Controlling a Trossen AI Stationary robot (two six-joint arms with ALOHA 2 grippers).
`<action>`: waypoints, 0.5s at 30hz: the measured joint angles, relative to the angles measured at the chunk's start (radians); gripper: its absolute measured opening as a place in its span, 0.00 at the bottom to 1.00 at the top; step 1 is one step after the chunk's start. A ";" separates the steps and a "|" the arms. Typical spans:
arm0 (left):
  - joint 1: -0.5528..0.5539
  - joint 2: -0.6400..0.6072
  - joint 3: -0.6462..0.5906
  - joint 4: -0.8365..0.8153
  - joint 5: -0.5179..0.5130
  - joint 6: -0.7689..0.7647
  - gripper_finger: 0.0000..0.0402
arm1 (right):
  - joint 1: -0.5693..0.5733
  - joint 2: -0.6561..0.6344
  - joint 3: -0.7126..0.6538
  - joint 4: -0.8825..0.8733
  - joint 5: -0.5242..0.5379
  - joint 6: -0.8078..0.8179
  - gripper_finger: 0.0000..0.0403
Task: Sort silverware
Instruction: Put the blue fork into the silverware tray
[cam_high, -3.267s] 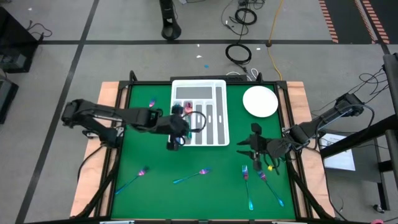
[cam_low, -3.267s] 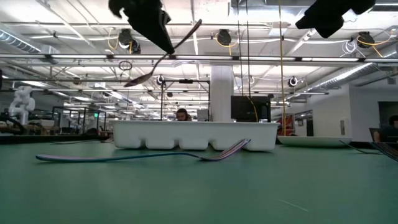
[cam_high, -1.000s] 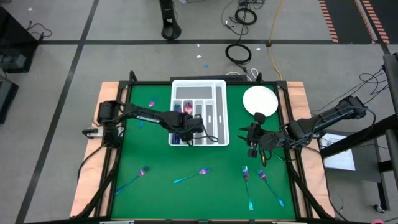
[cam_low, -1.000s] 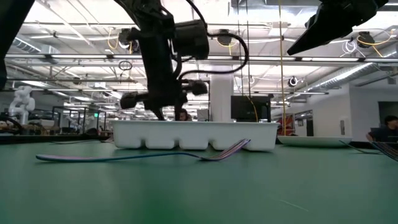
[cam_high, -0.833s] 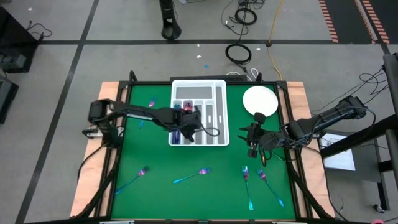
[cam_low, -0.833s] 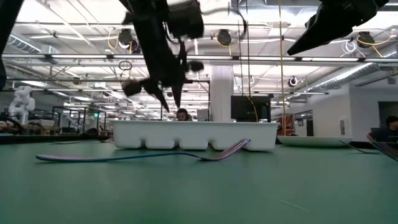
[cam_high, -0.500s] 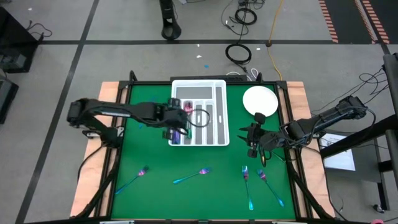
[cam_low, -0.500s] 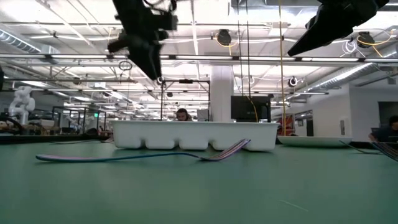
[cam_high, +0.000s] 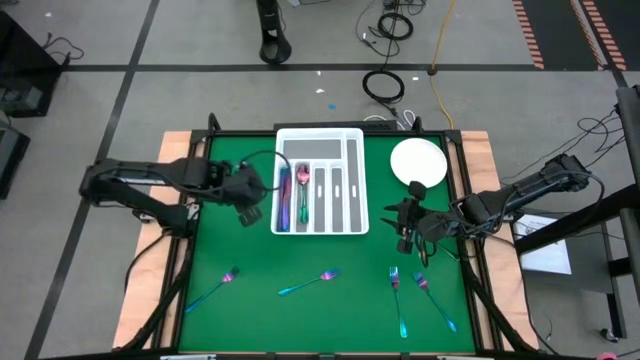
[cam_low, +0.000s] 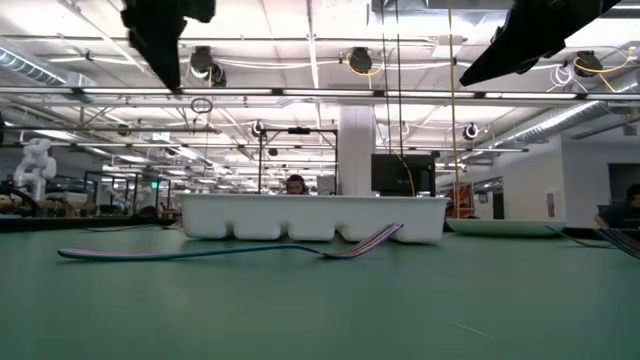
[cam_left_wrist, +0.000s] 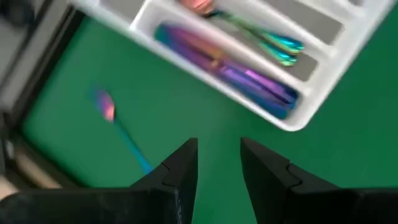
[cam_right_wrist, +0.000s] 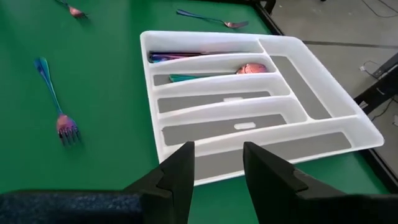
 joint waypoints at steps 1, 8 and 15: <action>0.000 -0.005 0.000 -0.025 0.001 -0.053 0.31 | 0.000 0.000 0.000 -0.003 -0.002 0.002 0.31; -0.033 -0.007 -0.017 -0.078 0.055 -0.173 0.31 | 0.002 0.000 0.000 -0.008 -0.014 0.028 0.31; -0.090 0.022 -0.073 0.125 0.119 -0.161 0.31 | 0.002 0.000 0.000 -0.007 -0.096 0.065 0.31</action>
